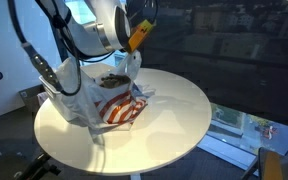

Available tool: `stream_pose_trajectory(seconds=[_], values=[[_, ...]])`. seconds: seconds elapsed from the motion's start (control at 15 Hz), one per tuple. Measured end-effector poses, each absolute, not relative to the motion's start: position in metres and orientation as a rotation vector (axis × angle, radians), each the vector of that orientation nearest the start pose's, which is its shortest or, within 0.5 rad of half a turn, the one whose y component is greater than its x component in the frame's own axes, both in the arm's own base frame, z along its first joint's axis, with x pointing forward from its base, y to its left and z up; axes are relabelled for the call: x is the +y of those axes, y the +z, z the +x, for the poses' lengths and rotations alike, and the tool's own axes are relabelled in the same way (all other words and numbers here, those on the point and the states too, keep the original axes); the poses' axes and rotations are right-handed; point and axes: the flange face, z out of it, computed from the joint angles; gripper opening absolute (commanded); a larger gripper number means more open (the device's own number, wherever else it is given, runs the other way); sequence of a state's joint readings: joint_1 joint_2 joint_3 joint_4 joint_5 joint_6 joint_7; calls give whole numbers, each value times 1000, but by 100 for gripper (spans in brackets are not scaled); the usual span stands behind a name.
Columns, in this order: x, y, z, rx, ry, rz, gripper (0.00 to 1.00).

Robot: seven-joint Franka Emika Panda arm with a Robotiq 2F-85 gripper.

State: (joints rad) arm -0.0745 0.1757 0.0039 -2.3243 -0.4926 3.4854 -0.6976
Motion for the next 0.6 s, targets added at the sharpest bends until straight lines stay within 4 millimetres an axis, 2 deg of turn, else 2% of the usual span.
stream_pose_trajectory(seconds=[0.27,0.33,0.47,0.6], values=[[31,414,529,-1758,-1717,-2582,9],[32,418,523,-1742,-1726,-2585,14],[24,418,518,-1684,-1680,-2663,38],[2,414,521,-1613,-1525,-2813,53]])
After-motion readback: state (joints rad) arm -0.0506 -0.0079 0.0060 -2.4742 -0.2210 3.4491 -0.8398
